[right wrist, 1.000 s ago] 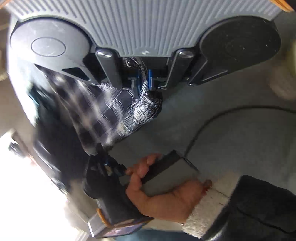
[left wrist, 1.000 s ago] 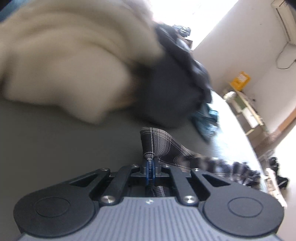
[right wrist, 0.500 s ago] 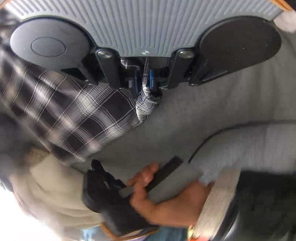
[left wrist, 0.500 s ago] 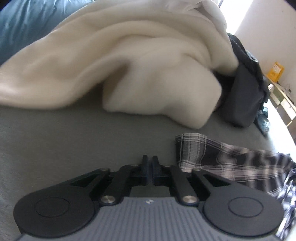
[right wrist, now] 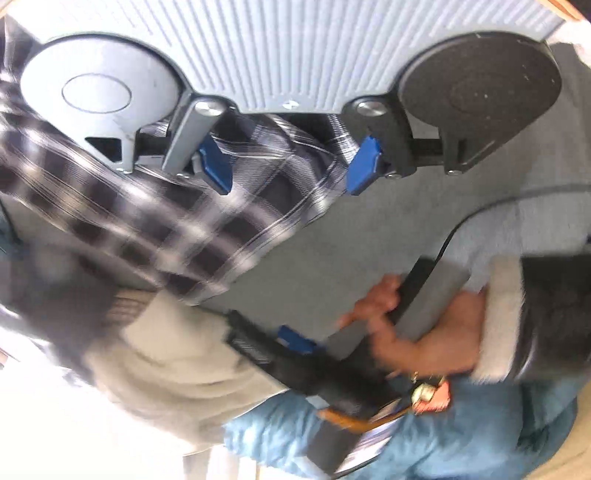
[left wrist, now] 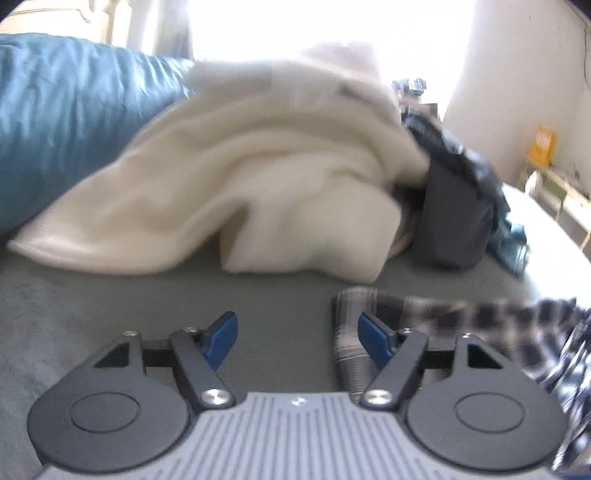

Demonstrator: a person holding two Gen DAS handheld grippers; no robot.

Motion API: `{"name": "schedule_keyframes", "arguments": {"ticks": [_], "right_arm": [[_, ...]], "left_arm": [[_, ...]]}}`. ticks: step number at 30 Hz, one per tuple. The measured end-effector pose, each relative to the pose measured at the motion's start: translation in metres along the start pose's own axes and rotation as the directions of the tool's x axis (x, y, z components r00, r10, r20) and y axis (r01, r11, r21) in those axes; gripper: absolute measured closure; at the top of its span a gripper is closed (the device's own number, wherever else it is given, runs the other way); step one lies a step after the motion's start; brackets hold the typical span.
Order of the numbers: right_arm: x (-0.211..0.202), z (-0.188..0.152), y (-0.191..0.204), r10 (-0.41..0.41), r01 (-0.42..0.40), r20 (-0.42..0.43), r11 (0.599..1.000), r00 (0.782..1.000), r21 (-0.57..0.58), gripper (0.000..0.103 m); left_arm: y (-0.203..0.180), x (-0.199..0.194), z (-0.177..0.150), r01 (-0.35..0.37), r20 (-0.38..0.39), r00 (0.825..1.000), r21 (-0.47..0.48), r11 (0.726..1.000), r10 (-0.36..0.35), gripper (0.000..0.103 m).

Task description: Fold clothes

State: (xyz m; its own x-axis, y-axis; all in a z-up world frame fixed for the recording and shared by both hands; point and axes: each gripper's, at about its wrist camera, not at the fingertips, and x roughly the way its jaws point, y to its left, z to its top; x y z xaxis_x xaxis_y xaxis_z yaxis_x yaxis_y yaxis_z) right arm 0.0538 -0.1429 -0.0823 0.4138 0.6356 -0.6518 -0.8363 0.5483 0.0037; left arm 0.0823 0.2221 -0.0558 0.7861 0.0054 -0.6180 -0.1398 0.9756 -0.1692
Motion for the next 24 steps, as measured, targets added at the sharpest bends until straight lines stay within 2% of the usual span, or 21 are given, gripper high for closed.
{"name": "schedule_keyframes", "arguments": {"ticks": [3,6,9,11,13,16,17,20,24], "right_arm": [[-0.017,-0.004,-0.021,-0.032,0.031,0.017,0.998,0.999,0.06,0.031],[-0.04,-0.012,-0.05,-0.084,0.083,0.002,0.989,0.996,0.121,0.029],[-0.068,-0.026,-0.086,-0.184,0.183,-0.012,0.966,0.983,0.185,0.028],[-0.087,-0.038,-0.118,-0.278,0.272,-0.014,0.927,0.96,0.258,0.028],[-0.106,-0.049,-0.151,-0.369,0.356,-0.023,0.875,0.929,0.33,0.028],[-0.132,-0.071,-0.202,-0.479,0.442,-0.043,0.767,0.877,0.466,0.029],[-0.139,-0.079,-0.218,-0.505,0.457,-0.051,0.728,0.862,0.511,0.032],[-0.146,-0.097,-0.257,-0.533,0.462,-0.062,0.662,0.844,0.591,0.044],[-0.121,-0.105,-0.293,-0.542,0.488,-0.099,0.643,0.834,0.59,0.061]], "left_arm": [[-0.011,-0.006,-0.01,0.033,-0.008,0.999,-0.012,0.999,-0.033,0.029],[-0.028,-0.006,-0.022,0.075,-0.037,0.997,0.022,0.997,-0.074,0.029],[-0.046,-0.005,-0.033,0.105,-0.059,0.993,0.071,0.992,-0.101,0.029],[-0.057,-0.003,-0.04,0.121,-0.07,0.991,0.11,0.987,-0.114,0.029],[-0.067,-0.002,-0.046,0.12,-0.082,0.991,0.152,0.981,-0.109,0.029],[-0.08,0.003,-0.054,0.11,-0.105,0.99,0.21,0.971,-0.09,0.029],[-0.083,0.005,-0.056,0.104,-0.113,0.99,0.224,0.969,-0.08,0.029],[-0.086,0.008,-0.063,0.083,-0.134,0.99,0.24,0.967,-0.051,0.029],[-0.085,0.011,-0.067,0.059,-0.148,0.989,0.237,0.97,-0.024,0.029]]}}
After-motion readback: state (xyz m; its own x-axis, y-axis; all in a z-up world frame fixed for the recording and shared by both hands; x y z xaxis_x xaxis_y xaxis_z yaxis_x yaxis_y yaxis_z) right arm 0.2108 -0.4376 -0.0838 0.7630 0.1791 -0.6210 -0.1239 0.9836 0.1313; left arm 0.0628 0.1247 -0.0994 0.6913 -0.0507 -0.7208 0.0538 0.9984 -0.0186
